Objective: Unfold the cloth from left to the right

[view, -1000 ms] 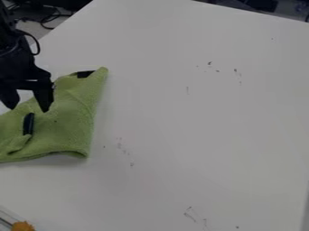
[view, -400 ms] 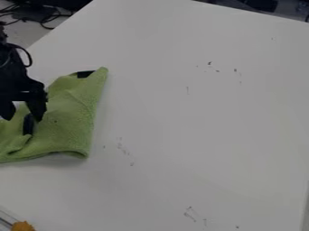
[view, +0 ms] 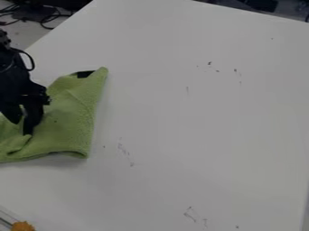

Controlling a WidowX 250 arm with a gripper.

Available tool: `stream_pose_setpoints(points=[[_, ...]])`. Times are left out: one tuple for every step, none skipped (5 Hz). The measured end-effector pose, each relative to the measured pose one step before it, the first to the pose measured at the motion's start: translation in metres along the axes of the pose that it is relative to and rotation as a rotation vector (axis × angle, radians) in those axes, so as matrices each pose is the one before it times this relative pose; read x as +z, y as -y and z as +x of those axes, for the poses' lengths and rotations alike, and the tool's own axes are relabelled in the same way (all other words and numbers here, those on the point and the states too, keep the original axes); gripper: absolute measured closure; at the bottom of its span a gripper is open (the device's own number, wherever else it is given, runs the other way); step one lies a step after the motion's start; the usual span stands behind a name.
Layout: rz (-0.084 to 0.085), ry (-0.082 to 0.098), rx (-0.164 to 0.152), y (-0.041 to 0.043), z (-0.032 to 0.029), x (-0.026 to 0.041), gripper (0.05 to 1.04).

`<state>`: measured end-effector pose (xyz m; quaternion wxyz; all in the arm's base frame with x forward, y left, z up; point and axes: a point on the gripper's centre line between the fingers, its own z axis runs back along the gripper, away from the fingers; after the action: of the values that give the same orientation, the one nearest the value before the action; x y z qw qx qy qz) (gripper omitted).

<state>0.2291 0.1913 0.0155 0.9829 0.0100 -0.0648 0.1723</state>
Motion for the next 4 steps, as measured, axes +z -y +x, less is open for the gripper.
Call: stream_pose_setpoints(points=[[-0.0111, -0.0084, -0.0036, 0.00146, 0.00022, -0.00298, 0.778], [0.0177, -0.0191, -0.0109, 0.00033, 0.00259, 0.00324, 0.935], [0.0276, -0.0051, -0.0146, 0.00281, 0.00329, 0.00901, 1.018], [0.0413, 0.0366, -0.0123, 0.00360, 0.00856, 0.02054, 1.027]])
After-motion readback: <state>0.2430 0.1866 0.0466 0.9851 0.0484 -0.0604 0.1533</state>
